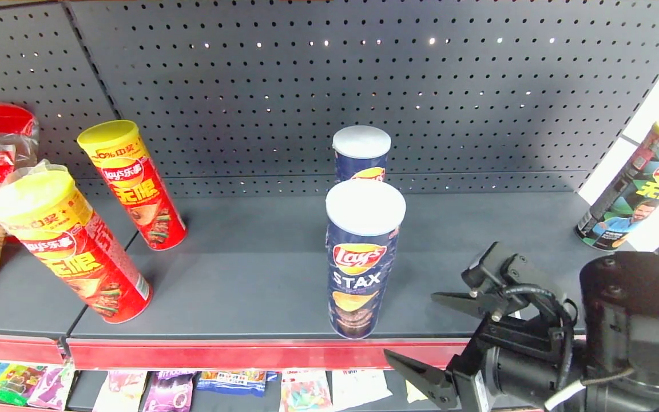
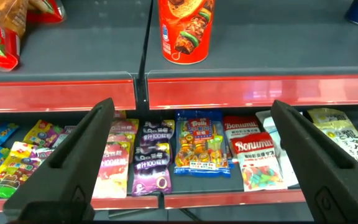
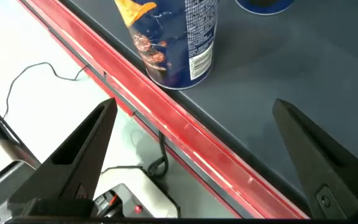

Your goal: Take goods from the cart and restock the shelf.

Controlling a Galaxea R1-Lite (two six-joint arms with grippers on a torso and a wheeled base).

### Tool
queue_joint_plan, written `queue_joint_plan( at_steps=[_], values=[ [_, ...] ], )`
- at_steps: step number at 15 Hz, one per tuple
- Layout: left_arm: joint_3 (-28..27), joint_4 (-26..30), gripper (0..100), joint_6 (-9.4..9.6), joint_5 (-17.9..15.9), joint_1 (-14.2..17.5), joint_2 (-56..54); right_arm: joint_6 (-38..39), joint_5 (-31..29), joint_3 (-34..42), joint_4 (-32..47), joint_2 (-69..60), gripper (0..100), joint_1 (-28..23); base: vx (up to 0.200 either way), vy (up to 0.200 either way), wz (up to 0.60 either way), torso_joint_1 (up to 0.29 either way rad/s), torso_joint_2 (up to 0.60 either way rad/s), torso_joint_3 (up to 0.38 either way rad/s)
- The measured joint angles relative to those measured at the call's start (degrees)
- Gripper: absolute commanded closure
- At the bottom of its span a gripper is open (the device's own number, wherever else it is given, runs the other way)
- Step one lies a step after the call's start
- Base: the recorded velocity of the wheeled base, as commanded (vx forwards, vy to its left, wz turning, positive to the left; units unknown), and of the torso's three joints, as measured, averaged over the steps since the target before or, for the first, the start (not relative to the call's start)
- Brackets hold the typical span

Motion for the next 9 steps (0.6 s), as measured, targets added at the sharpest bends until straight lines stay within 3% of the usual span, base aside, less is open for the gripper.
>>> queue_joint_plan(
  at_steps=[9],
  values=[
    [0.0, 0.0, 0, 0.0, 0.0, 0.0, 0.0, 0.0, -0.55, -3.58, -2.24, 6.72, 0, -1.13, 0.0, 0.0, 0.0, 0.0, 0.0, 0.0]
  ],
)
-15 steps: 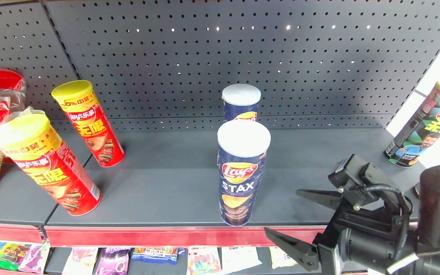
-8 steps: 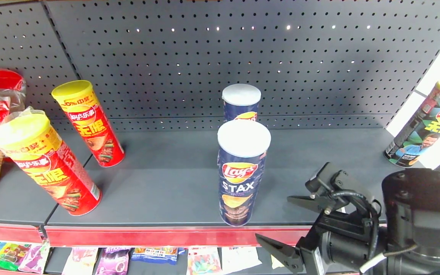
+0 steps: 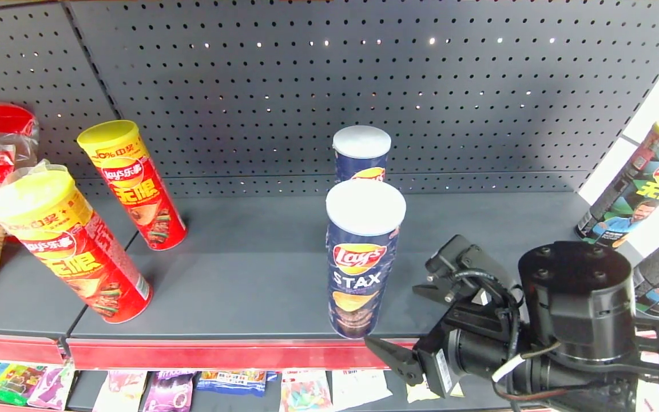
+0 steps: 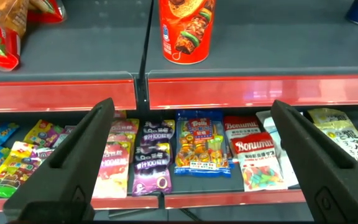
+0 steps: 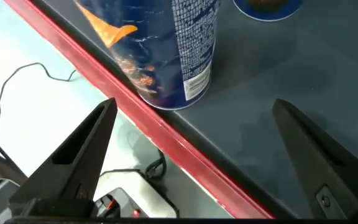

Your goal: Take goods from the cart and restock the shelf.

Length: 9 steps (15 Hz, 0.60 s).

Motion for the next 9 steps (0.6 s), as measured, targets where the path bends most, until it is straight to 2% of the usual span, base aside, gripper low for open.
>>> queue_joint_plan(
  at_steps=[2, 9],
  values=[
    [0.0, 0.0, 0, 0.0, 0.0, 0.0, 0.0, -0.01, -2.3, -0.55, 0.0, 1.33, 0, -0.16, 0.0, 0.0, 0.0, 0.0, 0.0, 0.0],
    [0.0, 0.0, 0, 0.0, 0.0, 0.0, 0.0, -0.28, -2.79, -1.56, 0.27, 3.39, 0, -2.54, 0.0, 0.0, 0.0, 0.0, 0.0, 0.0]
  ],
)
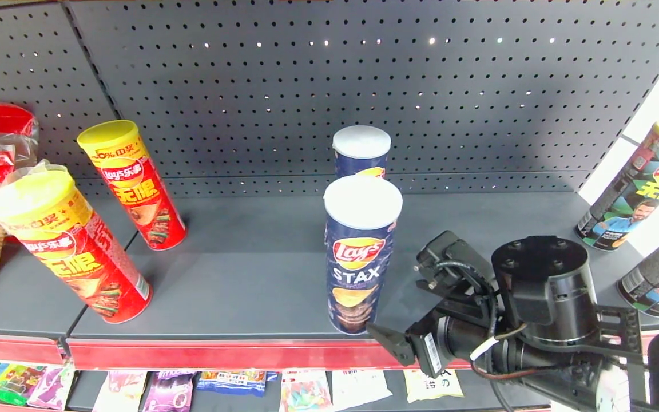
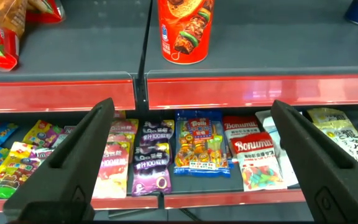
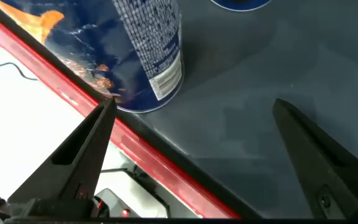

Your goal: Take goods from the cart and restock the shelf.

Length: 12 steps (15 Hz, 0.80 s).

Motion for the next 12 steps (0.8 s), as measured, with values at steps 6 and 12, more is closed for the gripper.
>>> queue_joint_plan(
  at_steps=[6, 12],
  values=[
    [0.0, 0.0, 0, 0.0, 0.0, 0.0, 0.0, -0.85, -0.02, 0.05, 0.06, 0.04, 0, -1.76, 0.0, 0.0, 0.0, 0.0, 0.0, 0.0],
    [0.0, -0.02, 0, 0.0, -0.04, 0.0, 0.0, -2.67, -0.17, 0.38, 0.2, -1.04, 0, -6.41, 0.0, 0.0, 0.0, 0.0, 0.0, 0.0]
  ],
)
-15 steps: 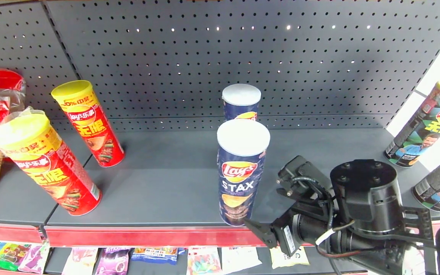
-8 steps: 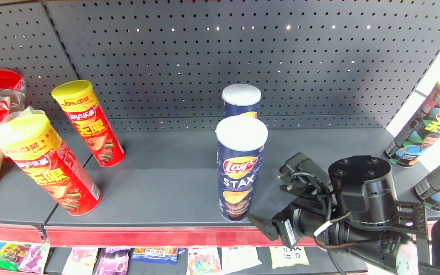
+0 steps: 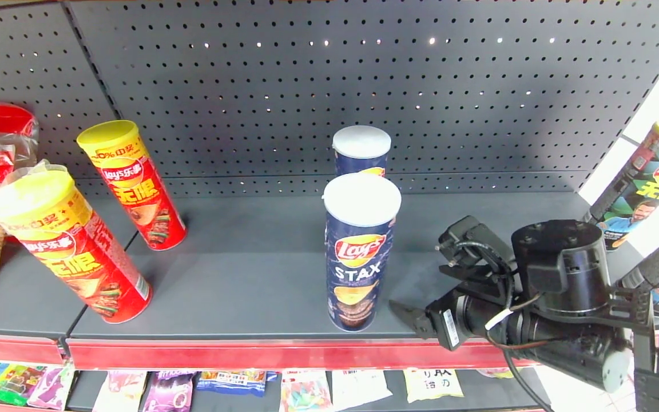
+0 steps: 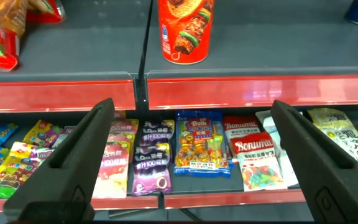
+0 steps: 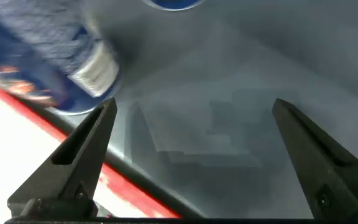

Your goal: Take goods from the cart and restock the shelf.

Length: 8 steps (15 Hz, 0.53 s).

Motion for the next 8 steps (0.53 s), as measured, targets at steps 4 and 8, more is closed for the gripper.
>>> queue_joint_plan(
  at_steps=[4, 8],
  values=[
    [0.0, 0.02, 0, 0.0, 0.04, 0.0, 0.0, -0.02, -1.33, -0.46, -0.2, 1.16, 0, -0.48, 0.0, 0.0, 0.0, 0.0, 0.0, 0.0],
    [0.0, 0.0, 0, 0.0, 0.01, 0.0, 0.02, -0.05, -1.44, -2.15, -0.26, 2.32, 0, 0.4, 0.0, 0.0, 0.0, 0.0, 0.0, 0.0]
  ],
)
